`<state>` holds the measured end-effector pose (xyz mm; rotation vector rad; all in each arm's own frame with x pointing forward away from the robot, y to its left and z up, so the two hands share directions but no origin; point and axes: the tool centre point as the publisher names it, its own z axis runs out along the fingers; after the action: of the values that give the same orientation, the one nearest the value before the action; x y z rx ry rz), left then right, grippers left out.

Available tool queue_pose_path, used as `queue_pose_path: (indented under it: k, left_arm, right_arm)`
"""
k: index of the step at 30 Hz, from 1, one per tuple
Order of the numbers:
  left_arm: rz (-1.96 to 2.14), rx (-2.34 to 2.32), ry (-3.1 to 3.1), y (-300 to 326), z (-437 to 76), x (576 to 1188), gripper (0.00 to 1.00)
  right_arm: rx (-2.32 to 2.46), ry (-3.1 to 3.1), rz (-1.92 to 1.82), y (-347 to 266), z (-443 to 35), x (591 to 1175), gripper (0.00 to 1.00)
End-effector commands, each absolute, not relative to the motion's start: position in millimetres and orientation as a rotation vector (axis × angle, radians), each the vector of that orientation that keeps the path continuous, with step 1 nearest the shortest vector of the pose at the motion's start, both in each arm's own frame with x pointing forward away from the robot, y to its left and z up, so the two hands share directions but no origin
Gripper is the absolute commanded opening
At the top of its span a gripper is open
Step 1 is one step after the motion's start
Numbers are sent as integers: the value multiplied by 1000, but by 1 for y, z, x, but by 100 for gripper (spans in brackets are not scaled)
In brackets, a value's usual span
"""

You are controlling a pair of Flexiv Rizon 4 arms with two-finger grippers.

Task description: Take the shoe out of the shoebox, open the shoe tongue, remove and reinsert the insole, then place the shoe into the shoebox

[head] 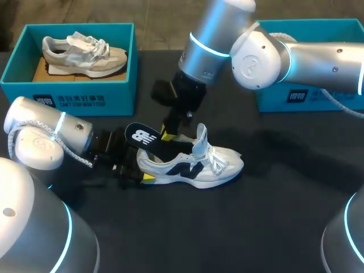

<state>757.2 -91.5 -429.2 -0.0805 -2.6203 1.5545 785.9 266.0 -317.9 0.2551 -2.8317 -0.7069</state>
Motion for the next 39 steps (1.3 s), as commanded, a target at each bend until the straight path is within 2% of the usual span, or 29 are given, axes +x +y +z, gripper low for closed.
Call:
queue_pose_path:
  k: [1,21,28,39]
  left_arm:
    - [1550,-80,-2622,-93,-434,758,0]
    - [1550,-80,-2622,-93,-434,758,0]
    - [1550,-80,-2622,-93,-434,758,0]
    - [1550,-80,-2622,-93,-434,758,0]
  right_arm:
    - [241,-2795,-753,258,-321,786,46]
    - [27,-2592,-798,269,-320,786,43]
    - [20,-2579,-803,283,-321,778,45]
    - [-19,-2581,-827,288,-326,769,36]
